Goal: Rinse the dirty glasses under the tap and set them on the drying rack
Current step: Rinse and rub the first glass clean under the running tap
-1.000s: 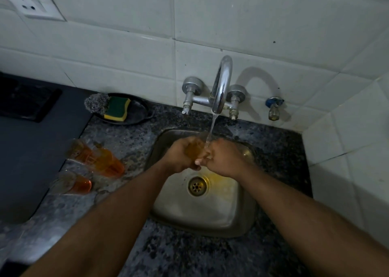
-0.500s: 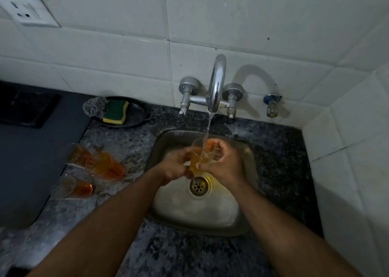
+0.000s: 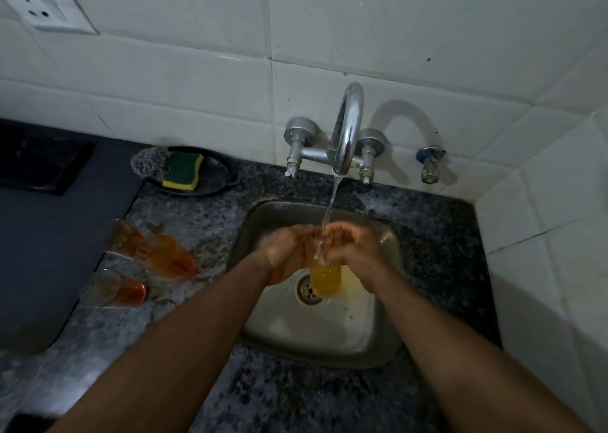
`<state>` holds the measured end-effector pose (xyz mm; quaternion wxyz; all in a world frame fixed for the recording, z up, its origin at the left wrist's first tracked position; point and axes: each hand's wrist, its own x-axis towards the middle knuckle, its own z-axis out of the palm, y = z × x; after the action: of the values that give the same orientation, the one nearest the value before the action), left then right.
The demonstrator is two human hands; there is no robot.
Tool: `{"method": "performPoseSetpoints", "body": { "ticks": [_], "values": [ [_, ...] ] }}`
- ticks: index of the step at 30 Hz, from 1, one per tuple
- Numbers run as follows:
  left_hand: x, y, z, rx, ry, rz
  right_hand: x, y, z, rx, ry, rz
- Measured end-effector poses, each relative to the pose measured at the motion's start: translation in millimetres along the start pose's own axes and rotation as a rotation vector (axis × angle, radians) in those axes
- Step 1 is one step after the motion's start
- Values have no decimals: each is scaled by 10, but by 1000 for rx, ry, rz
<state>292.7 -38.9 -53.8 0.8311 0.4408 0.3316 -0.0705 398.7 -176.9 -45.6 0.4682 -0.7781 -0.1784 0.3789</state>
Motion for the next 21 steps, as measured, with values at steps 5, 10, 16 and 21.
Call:
{"method": "performPoseSetpoints", "body": {
  "ticks": [5,10,16,21],
  "values": [
    [39,-91,71,-101,210,-50,-21,1,270,494,-68,408],
    [79,-195,55,-15,326,-82,47,39,448,706,-52,609],
    [2,-182,75,-31,316,-120,213,3,575,846,114,653],
    [-27,-110,92,-41,267,-100,143,24,543,753,220,430]
  ]
}}
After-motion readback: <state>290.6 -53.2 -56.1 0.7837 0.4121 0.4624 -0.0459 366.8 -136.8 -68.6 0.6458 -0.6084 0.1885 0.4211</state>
